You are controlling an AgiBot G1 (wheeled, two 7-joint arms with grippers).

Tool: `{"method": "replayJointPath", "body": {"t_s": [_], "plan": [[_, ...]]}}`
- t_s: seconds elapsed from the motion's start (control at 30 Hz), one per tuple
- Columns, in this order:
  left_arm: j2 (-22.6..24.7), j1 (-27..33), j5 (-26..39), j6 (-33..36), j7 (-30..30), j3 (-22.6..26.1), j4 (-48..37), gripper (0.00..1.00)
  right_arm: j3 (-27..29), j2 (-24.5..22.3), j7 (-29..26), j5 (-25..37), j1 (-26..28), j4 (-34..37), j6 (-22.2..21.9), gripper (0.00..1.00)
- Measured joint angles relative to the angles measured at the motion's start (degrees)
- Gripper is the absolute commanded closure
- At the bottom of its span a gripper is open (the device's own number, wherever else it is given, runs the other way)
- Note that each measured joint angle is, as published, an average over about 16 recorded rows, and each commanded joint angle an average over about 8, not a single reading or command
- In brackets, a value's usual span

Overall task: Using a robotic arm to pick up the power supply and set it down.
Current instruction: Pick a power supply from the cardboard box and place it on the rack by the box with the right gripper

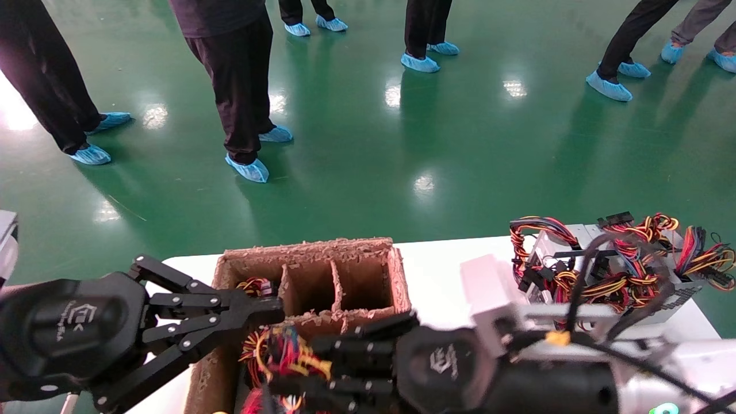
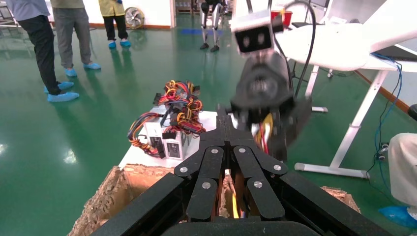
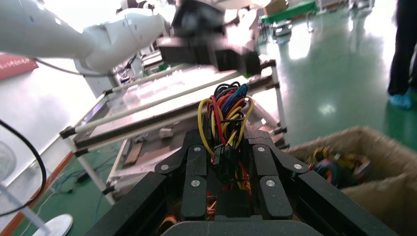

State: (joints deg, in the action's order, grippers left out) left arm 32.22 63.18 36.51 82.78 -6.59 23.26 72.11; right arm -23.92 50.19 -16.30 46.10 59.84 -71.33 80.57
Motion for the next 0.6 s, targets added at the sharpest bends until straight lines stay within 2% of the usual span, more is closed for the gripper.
{"method": "replayJointPath", "body": {"t_s": [0.6], "plan": [[0.00, 0.00, 0.00, 0.00, 0.00, 0.00, 0.00, 1.00, 5.59, -3.59, -5.99, -8.40, 2.45, -4.97, -3.87, 1.00]]}}
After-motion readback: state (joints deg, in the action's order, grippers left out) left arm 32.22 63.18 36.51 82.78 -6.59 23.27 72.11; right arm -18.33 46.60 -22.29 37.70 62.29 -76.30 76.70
